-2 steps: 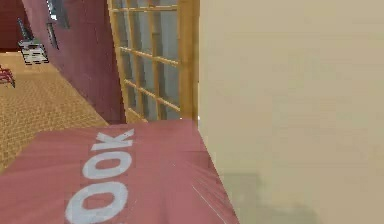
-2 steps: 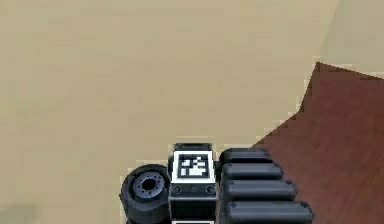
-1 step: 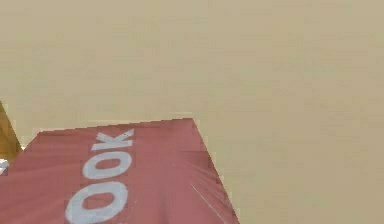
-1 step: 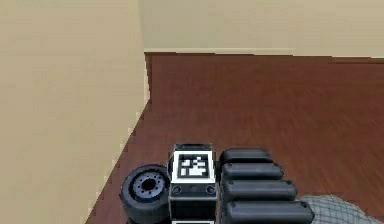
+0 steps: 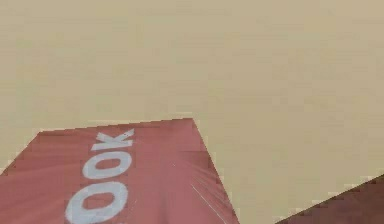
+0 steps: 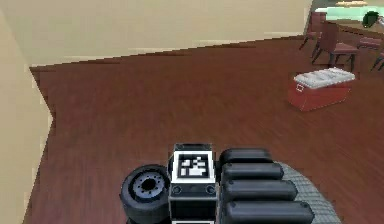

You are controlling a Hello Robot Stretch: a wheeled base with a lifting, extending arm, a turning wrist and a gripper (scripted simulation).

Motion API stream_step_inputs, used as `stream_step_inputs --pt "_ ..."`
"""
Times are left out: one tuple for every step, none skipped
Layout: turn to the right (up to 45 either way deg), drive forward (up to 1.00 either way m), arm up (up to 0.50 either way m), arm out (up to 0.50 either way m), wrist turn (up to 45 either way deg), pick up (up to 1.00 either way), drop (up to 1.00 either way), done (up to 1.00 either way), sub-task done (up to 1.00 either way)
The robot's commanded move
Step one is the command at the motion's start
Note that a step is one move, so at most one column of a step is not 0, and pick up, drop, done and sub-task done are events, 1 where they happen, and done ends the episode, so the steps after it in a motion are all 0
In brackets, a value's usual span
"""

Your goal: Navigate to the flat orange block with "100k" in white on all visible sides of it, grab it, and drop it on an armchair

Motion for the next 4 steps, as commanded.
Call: stream_step_inputs --pt "0.0 0.05 0.0 0.0 0.0 0.0 0.0 0.0 0.0" --pt "-45.0 0.0 0.0 0.0 0.0 0.0 0.0 0.0 0.0" --pt "-33.0 0.0 0.0 0.0 0.0 0.0 0.0 0.0 0.0" --pt "-3.0 0.0 0.0 0.0 0.0 0.0 0.0 0.0 0.0"
